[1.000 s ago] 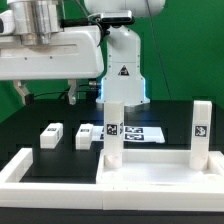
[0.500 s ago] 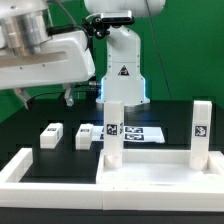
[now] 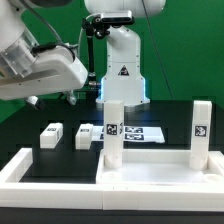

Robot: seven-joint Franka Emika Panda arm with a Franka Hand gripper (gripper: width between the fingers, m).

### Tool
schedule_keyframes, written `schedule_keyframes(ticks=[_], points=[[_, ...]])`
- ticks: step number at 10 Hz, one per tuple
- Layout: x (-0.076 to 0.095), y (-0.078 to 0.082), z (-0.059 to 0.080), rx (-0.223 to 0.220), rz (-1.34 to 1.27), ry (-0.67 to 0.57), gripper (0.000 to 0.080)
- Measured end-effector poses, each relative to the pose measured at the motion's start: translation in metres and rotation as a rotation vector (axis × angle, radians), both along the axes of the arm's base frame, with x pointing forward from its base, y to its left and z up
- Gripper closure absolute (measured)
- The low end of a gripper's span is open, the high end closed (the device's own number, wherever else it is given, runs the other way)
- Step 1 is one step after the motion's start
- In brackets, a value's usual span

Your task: Assemble desk

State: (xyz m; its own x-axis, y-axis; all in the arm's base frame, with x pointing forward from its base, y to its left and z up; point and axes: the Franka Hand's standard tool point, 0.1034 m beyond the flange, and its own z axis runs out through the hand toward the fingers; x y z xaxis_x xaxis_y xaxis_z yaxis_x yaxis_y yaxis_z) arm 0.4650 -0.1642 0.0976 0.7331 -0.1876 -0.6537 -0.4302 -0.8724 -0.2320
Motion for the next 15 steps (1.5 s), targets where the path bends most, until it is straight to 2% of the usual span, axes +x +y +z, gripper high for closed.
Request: schedule_keyframes(ticks=[1,2,4,5,8,11,15], points=[[-0.003,0.001,-0.005,0.031,0.006,0.058,0.0151],[-0.016,0.004,-0.02,0.063,0.002,0.141,0.0151],[-0.036,0.013,-0.035,0.103,-0.005,0.263,0.0151],[-0.032,0.011,-0.04,0.094,-0.001,0.253,0.0151],[-0.031,0.011,-0.041,0.087,-0.002,0.246,0.0151],[-0.036,0.028,-0.056,0.066,0.023,0.244,0.0151],[-0.04,0.04,-0.066,0.066,0.043,0.251,0.0151]])
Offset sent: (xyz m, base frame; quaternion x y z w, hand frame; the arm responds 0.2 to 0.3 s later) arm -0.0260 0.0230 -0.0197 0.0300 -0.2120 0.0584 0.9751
